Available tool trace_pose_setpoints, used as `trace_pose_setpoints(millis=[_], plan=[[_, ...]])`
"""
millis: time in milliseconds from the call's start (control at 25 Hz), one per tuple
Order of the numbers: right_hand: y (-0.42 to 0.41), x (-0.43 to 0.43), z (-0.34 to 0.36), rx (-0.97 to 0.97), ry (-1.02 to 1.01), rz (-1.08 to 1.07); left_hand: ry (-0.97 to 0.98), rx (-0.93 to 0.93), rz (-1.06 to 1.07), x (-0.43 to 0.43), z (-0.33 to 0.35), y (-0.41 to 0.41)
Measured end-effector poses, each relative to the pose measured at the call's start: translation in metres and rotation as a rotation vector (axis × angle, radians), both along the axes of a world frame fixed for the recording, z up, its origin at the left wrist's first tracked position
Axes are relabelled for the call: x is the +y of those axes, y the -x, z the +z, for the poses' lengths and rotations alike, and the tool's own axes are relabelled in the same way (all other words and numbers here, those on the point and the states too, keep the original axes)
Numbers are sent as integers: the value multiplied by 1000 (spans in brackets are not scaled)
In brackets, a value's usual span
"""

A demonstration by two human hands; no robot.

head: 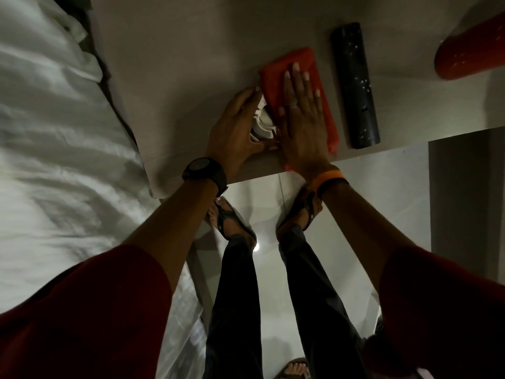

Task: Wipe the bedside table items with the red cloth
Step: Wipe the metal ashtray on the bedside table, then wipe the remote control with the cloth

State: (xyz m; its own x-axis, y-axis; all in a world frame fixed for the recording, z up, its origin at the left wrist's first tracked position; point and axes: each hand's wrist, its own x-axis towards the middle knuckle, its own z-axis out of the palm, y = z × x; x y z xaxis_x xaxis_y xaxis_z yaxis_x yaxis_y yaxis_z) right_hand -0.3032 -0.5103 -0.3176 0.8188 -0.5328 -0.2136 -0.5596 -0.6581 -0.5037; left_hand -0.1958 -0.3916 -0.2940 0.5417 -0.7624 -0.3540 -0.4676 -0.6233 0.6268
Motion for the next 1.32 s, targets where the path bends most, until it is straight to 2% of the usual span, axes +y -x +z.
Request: trace_pose_setpoints(millis=[120,240,480,600,720,760,840,960,1040,1080,1160,1240,1320], plan=[[31,30,6,-16,-17,-17,-25,-76,-7,-1,0,2],[70,53,12,5,-46,54,-41,-54,-20,2,-3,3],[7,1,9,-18,-42,-19,-64,-64,13,-1,0,7],[19,0,33,-66,-97,-137,-141,-109,-7,-6,7,11],[45,-12,70,-150,-357,-387,-226,-208,-78,-10,19,16],[60,-20,82,-212,-444,-488,-221,-235,-72,-11,23,21],[92,-43,104,-347,-496,-629,-79,-220,40,-21,32,37],[127,-85,115,-457,-396,-713,186,23,351,-55,37,73],[129,-105,98,-364,-333,-682,227,299,540,-89,38,87],[124,-108,83,-274,-347,-607,219,496,627,-106,38,91],[112,-107,51,-34,-288,-268,232,777,723,-137,34,100],[105,-100,25,115,-64,24,218,856,801,-158,32,106],[102,-101,13,79,-16,13,219,939,936,-168,26,106]])
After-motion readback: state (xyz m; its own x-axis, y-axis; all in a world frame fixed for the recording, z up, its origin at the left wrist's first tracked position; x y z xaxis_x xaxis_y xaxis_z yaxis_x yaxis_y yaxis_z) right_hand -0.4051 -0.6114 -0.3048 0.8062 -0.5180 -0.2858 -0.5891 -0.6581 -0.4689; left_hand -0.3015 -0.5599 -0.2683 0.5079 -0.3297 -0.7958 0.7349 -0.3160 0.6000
